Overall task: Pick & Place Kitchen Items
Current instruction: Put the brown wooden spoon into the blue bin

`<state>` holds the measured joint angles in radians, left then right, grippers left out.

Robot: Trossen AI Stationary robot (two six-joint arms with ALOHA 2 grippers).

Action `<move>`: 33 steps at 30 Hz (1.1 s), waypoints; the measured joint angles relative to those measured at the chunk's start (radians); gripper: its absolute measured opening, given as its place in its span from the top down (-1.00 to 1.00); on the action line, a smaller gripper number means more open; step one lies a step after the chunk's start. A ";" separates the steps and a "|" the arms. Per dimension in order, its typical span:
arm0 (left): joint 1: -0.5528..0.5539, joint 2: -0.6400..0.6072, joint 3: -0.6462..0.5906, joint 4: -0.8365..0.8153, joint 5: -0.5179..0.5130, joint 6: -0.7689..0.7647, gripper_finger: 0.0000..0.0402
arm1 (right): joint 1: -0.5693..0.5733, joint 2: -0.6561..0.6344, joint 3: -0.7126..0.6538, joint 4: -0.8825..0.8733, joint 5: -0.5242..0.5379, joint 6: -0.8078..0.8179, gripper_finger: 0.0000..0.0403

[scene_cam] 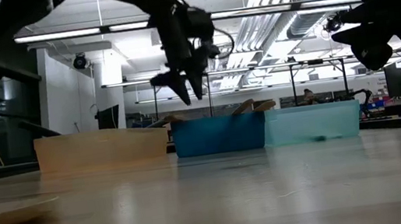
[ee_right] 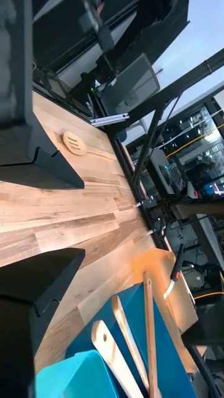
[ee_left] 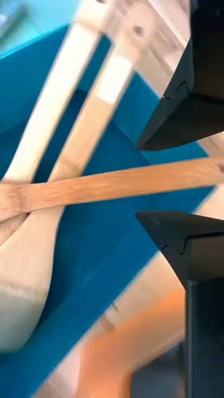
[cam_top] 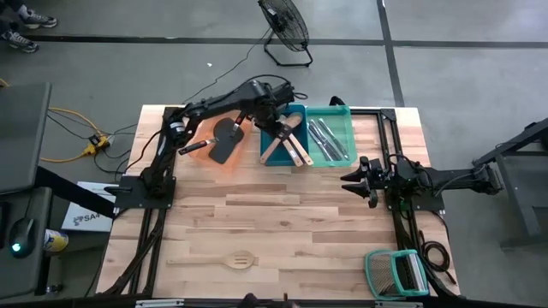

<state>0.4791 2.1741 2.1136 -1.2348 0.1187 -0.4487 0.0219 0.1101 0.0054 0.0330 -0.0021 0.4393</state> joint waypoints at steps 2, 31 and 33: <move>-0.028 -0.021 0.000 -0.015 -0.043 0.047 0.20 | 0.000 0.000 0.000 0.000 0.000 0.000 0.22; -0.496 -0.080 -0.011 -0.207 -0.114 0.360 0.20 | 0.000 0.000 0.000 0.000 0.000 0.000 0.22; -0.532 -0.082 -0.031 -0.213 -0.114 0.334 0.20 | 0.000 0.000 0.000 0.000 0.000 0.000 0.22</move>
<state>-0.0527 2.0924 2.0828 -1.4483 0.0048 -0.1148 0.0216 0.1104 0.0055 0.0330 -0.0025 0.4397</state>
